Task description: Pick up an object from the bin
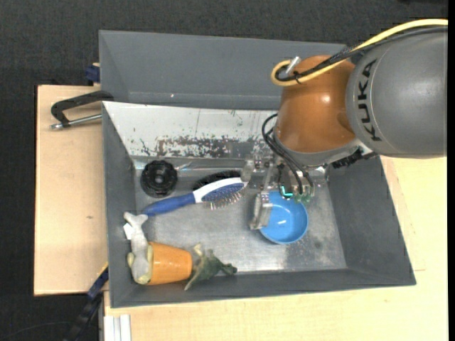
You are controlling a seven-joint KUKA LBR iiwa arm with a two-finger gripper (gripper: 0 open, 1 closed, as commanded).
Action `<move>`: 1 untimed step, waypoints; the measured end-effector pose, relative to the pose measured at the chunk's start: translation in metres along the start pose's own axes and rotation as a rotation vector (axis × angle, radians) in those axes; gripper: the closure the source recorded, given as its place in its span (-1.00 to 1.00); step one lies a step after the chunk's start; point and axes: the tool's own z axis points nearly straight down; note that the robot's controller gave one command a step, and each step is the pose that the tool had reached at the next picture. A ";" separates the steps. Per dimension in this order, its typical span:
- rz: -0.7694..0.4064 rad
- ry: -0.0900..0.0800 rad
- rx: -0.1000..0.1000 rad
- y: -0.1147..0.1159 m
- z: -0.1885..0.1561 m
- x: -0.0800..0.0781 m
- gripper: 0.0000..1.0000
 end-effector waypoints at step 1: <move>-0.214 -0.009 -0.001 0.052 0.080 -0.049 -1.00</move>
Offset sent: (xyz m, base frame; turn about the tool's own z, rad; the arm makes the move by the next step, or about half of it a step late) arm 0.0483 0.0501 -0.0795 -0.2133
